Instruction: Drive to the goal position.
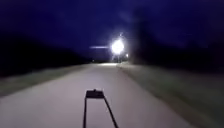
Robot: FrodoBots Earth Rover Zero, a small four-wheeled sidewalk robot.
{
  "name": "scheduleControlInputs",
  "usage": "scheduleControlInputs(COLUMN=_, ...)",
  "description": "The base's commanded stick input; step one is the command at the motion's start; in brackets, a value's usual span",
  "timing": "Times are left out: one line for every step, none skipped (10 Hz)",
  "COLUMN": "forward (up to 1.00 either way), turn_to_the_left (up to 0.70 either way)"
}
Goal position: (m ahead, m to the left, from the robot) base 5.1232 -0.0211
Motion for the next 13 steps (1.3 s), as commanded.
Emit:
scheduleControlInputs(forward=1.00, turn_to_the_left=0.07)
scheduleControlInputs(forward=1.00, turn_to_the_left=0.14)
scheduleControlInputs(forward=1.00, turn_to_the_left=0.17)
scheduleControlInputs(forward=1.00, turn_to_the_left=0.12)
scheduleControlInputs(forward=1.00, turn_to_the_left=0.04)
scheduleControlInputs(forward=1.00, turn_to_the_left=0.03)
scheduleControlInputs(forward=1.00, turn_to_the_left=0.05)
scheduleControlInputs(forward=1.00, turn_to_the_left=0.12)
scheduleControlInputs(forward=1.00, turn_to_the_left=0.11)
scheduleControlInputs(forward=1.00, turn_to_the_left=0.03)
scheduleControlInputs(forward=1.00, turn_to_the_left=0.02)
scheduleControlInputs(forward=1.00, turn_to_the_left=0.03)
scheduleControlInputs(forward=1.00, turn_to_the_left=0.03)
